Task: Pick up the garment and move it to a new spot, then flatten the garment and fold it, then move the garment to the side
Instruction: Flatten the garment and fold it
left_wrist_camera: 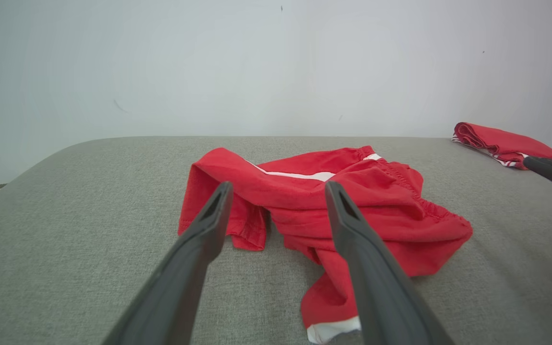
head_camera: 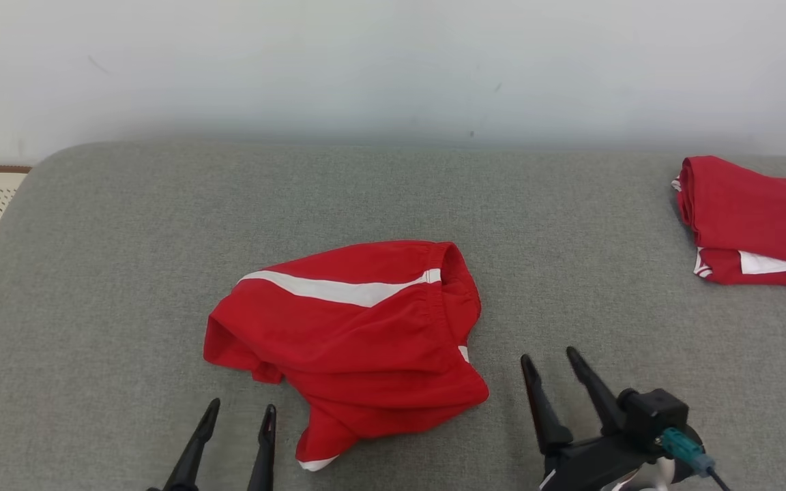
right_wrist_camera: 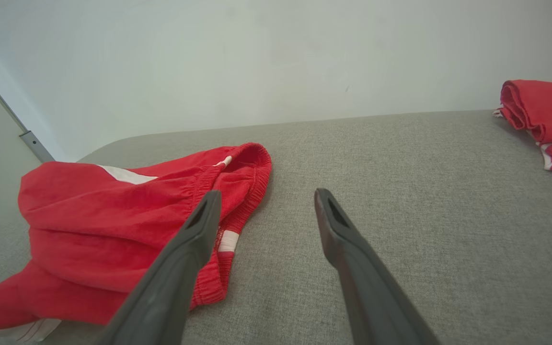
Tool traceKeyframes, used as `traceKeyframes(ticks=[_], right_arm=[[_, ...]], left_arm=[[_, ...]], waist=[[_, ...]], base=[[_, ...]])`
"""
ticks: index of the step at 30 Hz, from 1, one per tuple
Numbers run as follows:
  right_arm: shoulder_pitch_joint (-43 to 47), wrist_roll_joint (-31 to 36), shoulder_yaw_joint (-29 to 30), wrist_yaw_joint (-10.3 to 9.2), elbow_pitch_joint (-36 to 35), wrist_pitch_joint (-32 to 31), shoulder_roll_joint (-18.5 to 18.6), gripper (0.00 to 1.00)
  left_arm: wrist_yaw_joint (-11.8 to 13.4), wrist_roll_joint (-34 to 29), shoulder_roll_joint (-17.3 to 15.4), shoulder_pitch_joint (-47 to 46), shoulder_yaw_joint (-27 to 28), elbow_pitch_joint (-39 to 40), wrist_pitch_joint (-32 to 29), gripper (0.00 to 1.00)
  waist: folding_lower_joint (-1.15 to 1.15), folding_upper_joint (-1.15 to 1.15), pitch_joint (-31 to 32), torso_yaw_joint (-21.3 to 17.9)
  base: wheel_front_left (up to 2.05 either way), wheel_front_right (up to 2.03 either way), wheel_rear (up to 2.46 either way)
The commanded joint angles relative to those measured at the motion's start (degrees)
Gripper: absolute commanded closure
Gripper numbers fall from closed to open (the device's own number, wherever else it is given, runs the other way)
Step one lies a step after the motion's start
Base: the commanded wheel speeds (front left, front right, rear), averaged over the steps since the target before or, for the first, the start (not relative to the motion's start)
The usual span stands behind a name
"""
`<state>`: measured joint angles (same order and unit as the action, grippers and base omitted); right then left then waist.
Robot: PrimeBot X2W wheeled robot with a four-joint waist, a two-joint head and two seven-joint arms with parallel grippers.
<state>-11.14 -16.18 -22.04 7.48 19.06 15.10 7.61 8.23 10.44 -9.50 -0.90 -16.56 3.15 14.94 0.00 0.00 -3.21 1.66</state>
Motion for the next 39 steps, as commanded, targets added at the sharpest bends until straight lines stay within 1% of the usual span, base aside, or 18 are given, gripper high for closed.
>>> traceKeyframes(ticks=[1,6,8,14,19,24,25,27,33,36,39], right_arm=[[-0.2,-0.6,-1.1,0.03,0.6,-0.1,0.4,0.00],[-1.8,-3.4,-5.6,0.03,3.7,-2.3,1.6,0.00],[-2.3,-4.0,-6.4,0.03,4.4,-2.6,1.9,0.00],[-5.4,-7.6,-11.0,0.03,9.4,-5.8,3.1,0.00],[-7.5,-11.0,-14.7,0.03,13.4,-7.4,3.5,0.00],[-9.4,-13.7,-17.6,0.03,17.4,-7.6,3.6,0.00],[-9.7,-14.3,-18.1,0.03,18.1,-7.7,3.5,0.08],[-10.7,-15.0,-19.3,0.03,19.4,-7.5,3.6,1.00],[-13.3,-17.3,-21.4,0.03,20.6,-4.5,4.2,1.00],[-14.0,-19.2,-22.3,0.03,18.4,-3.4,5.0,1.00],[-13.8,-20.4,-22.7,0.03,14.7,-3.1,7.1,1.00]], left_arm=[[0.4,-0.3,0.1,1.4,0.7,0.2,0.3,0.00],[0.9,-0.7,0.9,0.8,2.8,0.4,0.4,0.00],[1.1,-0.8,1.0,0.7,3.3,0.3,0.4,0.00],[1.5,-0.9,1.8,0.9,6.4,0.2,0.4,0.00],[1.1,-1.0,2.3,1.6,8.3,-0.3,0.4,0.00],[0.3,-1.2,3.1,2.2,9.3,-0.7,0.4,0.00],[0.2,-1.3,3.3,2.4,9.5,-0.8,0.4,0.00],[-0.1,-1.4,3.5,2.5,9.9,-1.0,0.4,0.00],[-0.5,-1.6,4.1,3.0,11.5,-1.1,0.4,0.00],[-0.7,-1.6,4.4,3.5,12.2,-1.3,0.4,0.00],[-0.7,-1.8,4.7,3.9,13.2,-1.3,0.4,0.00]], waist=[[0.00,0.00,0.2,0.2],[0.00,0.00,0.6,1.1],[0.00,0.00,0.7,1.3],[0.00,0.00,1.3,2.8],[0.00,0.00,1.7,4.2],[0.00,0.00,1.9,5.5],[0.00,0.00,1.8,5.7],[0.00,0.00,1.7,5.9],[0.00,0.00,1.3,5.6],[0.00,0.00,1.3,5.0],[0.00,0.00,1.6,4.0]], base=[[0.00,0.00,0.00],[0.00,0.00,0.00],[0.00,0.00,0.00],[0.00,0.00,0.00],[0.00,0.00,0.00],[0.00,0.00,0.00],[0.00,0.00,0.00],[0.00,0.00,0.00],[0.00,0.00,0.00],[0.00,0.00,0.00],[0.00,0.00,0.00]])
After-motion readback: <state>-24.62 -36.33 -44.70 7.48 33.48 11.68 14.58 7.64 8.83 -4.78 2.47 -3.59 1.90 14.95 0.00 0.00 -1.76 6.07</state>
